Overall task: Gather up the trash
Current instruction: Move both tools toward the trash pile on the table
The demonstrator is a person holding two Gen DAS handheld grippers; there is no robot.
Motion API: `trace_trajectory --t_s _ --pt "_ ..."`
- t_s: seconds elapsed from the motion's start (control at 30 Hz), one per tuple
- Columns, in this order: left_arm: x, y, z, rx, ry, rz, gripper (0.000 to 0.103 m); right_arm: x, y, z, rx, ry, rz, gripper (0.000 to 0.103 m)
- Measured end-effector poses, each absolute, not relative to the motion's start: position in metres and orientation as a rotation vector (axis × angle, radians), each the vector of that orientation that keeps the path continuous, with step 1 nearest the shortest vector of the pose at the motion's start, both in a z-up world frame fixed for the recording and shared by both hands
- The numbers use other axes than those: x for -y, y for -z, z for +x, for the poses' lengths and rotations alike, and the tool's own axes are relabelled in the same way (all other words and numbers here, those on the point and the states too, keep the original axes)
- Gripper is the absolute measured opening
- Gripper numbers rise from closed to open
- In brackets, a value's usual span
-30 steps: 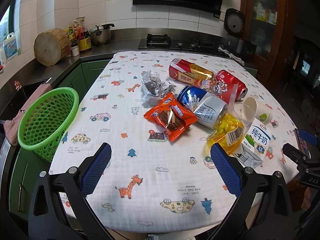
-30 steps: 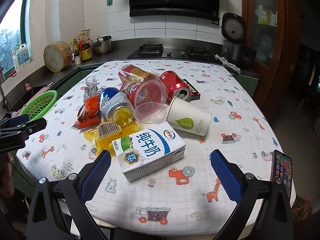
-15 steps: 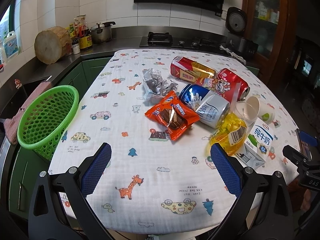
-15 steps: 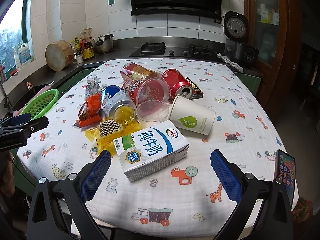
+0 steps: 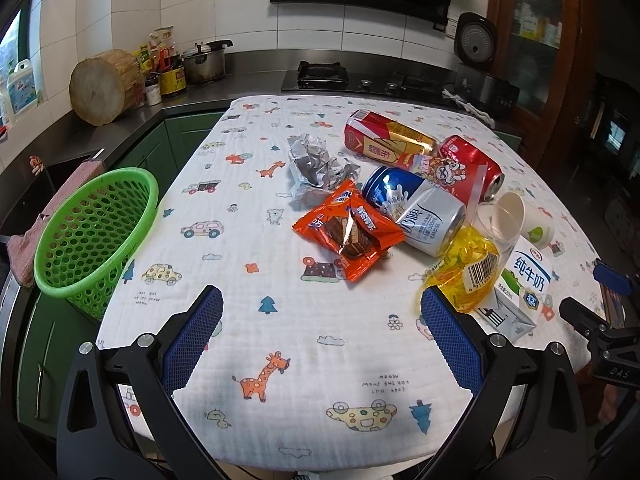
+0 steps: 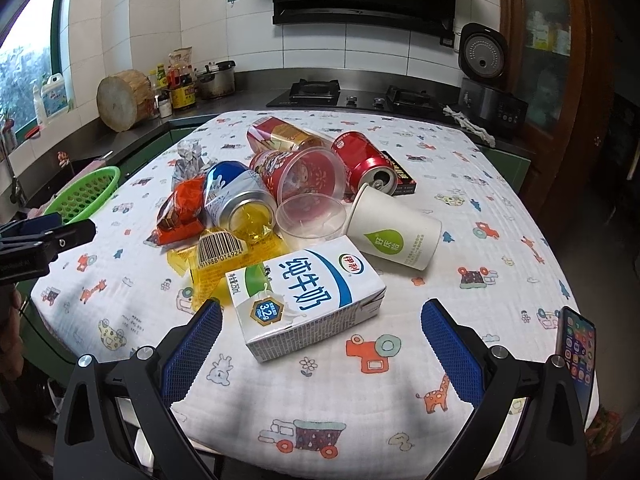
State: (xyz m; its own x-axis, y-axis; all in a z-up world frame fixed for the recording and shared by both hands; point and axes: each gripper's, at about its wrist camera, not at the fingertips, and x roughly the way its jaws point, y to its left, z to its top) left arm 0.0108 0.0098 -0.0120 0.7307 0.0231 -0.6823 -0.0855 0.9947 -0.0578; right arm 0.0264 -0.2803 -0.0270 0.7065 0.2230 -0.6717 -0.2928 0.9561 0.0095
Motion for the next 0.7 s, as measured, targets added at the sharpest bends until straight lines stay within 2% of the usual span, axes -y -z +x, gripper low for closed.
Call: trace_trajectory --t_s 0.7 --pt "-0.003 0.023 0.030 -0.796 -0.035 -0.086 0.098 0.286 0.053 0.049 -0.808 -0.353 -0.094 0.097"
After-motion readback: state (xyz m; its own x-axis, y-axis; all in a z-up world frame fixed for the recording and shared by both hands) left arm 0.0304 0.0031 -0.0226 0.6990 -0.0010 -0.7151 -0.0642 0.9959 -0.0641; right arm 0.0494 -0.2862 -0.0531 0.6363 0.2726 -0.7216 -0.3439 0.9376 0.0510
